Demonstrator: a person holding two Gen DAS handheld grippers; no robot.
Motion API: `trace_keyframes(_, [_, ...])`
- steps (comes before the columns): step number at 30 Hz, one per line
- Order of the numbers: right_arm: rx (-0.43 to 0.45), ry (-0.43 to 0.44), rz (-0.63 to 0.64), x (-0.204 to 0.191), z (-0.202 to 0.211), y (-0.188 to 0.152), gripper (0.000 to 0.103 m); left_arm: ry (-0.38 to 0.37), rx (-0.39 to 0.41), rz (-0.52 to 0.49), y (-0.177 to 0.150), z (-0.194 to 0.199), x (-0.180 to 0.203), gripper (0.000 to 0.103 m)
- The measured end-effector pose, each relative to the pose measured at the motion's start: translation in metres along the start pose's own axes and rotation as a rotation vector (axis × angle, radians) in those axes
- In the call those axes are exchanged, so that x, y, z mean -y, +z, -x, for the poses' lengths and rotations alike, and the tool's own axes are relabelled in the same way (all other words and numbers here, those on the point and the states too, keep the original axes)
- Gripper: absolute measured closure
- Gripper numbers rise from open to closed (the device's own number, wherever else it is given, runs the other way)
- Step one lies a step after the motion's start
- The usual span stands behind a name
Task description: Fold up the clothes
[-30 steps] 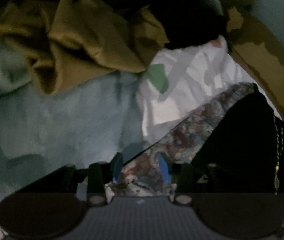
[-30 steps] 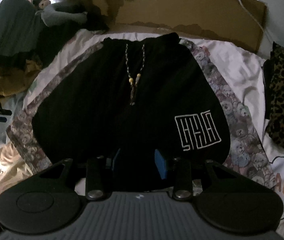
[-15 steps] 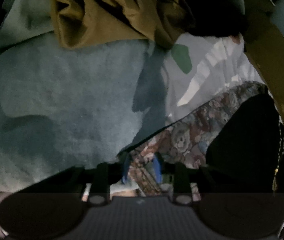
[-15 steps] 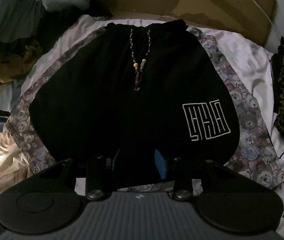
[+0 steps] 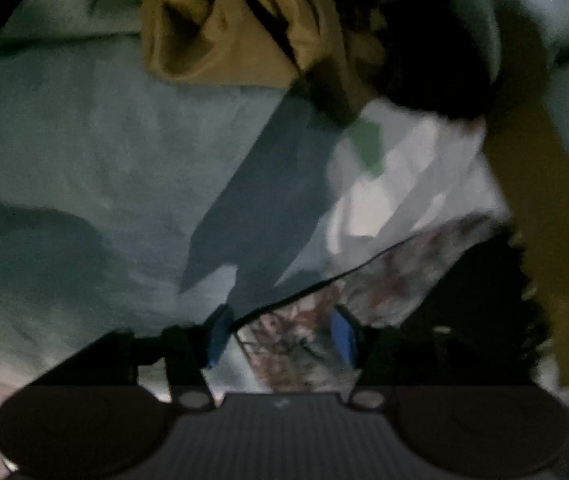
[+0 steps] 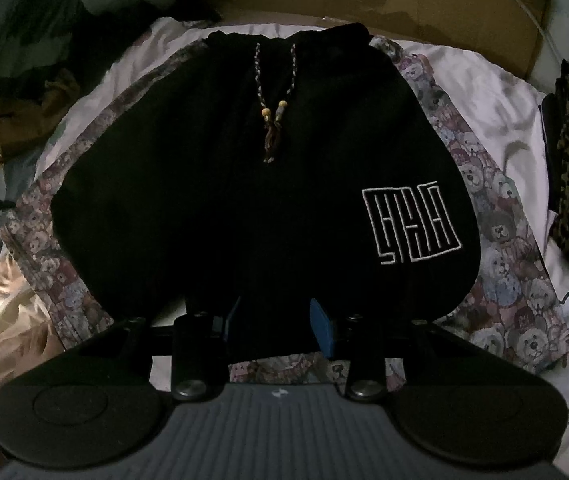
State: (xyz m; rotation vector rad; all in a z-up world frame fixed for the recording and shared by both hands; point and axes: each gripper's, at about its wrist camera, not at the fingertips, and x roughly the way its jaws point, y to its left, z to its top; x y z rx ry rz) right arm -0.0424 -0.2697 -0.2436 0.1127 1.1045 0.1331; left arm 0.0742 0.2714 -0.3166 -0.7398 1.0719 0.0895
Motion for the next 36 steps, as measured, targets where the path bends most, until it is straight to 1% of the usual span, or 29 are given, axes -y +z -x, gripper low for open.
trace_keyframes(2, [-0.005, -0.002, -0.001, 0.001, -0.001, -0.001, 0.059, -0.063, 0.017, 0.031, -0.004, 0.0, -0.01, 0.049])
trace_keyframes(4, [-0.01, -0.004, -0.002, 0.002, -0.003, -0.002, 0.059, -0.077, 0.031, 0.001, -0.006, 0.002, -0.016, 0.055])
trace_keyframes(5, [-0.01, -0.003, -0.001, 0.001, -0.003, -0.002, 0.059, -0.084, 0.038, -0.013, -0.006, 0.003, -0.019, 0.056])
trace_keyframes(10, [-0.008, 0.001, 0.007, -0.001, -0.002, -0.003, 0.059, -0.096, 0.033, -0.013, -0.002, -0.001, -0.025, 0.056])
trace_keyframes(13, [-0.007, 0.004, 0.012, -0.002, -0.002, -0.003, 0.059, -0.083, 0.037, -0.083, 0.001, -0.004, -0.017, 0.055])
trace_keyframes(14, [-0.007, 0.005, 0.014, -0.002, -0.002, -0.003, 0.059, -0.078, 0.037, -0.107, 0.002, -0.005, -0.014, 0.053])
trace_keyframes(20, [-0.016, 0.002, 0.007, 0.0, -0.004, -0.007, 0.059, -0.029, 0.005, -0.221, 0.001, -0.01, 0.001, 0.05])
trace_keyframes(22, [-0.018, 0.001, 0.002, 0.002, -0.005, -0.007, 0.059, -0.026, -0.008, -0.217, 0.001, -0.009, 0.001, 0.051])
trace_keyframes(23, [-0.019, 0.001, 0.001, 0.002, -0.005, -0.007, 0.058, -0.025, -0.012, -0.209, 0.001, -0.008, -0.001, 0.053])
trace_keyframes(25, [-0.018, 0.003, 0.002, 0.002, -0.005, -0.007, 0.059, -0.028, -0.009, -0.16, 0.0, -0.007, -0.005, 0.056])
trace_keyframes(26, [-0.019, 0.003, 0.005, 0.002, -0.005, -0.007, 0.058, -0.022, -0.005, -0.154, -0.002, -0.006, -0.005, 0.057])
trace_keyframes(30, [-0.023, 0.006, 0.011, 0.0, -0.006, -0.008, 0.058, 0.004, -0.001, -0.208, -0.008, -0.005, 0.002, 0.058])
trace_keyframes(36, [-0.025, 0.009, 0.01, 0.0, -0.006, -0.007, 0.059, 0.024, 0.001, -0.243, -0.01, -0.002, 0.006, 0.06])
